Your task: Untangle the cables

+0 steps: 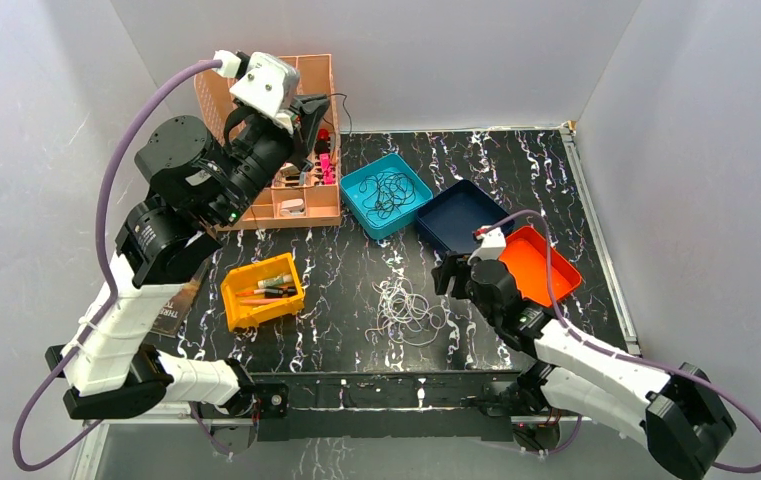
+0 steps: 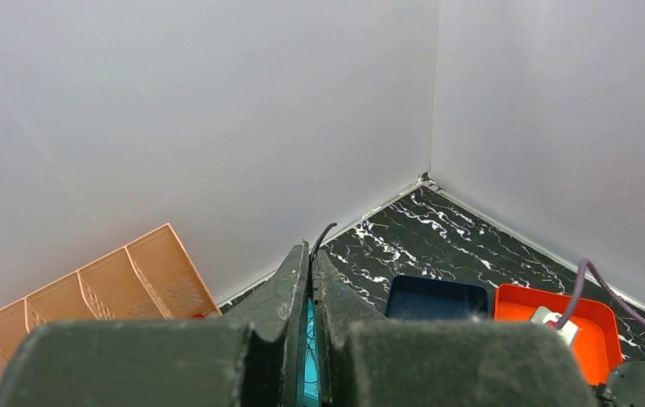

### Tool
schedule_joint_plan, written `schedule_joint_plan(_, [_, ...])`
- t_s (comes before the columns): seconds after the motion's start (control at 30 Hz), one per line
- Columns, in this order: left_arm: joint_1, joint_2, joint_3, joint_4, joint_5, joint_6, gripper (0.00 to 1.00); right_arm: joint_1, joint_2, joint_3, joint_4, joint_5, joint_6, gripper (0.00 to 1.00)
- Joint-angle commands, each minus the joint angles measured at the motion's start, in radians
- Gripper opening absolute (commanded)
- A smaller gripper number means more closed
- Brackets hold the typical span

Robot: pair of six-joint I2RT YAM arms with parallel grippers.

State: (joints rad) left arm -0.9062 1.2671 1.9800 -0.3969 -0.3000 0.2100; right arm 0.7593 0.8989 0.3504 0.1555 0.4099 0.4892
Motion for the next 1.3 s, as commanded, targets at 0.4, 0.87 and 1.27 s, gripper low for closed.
schedule_joint_plan(0.4, [0.002,0.028,-0.011,0.012,0.029,-0.03,0.0,-0.004,-0.251,0.179,-0.113,-0.038,-0.157,0.79])
schedule_joint_plan(0.87, [0.002,0.147,0.007,0.032,0.124,-0.092,0.0,-0.003,-0.313,0.555,-0.27,0.0,-0.364,0.79])
schedule_joint_plan(1.27, [0.003,0.246,0.071,0.045,0.192,-0.122,0.0,-0.004,-0.385,0.61,-0.203,-0.34,-0.585,0.84])
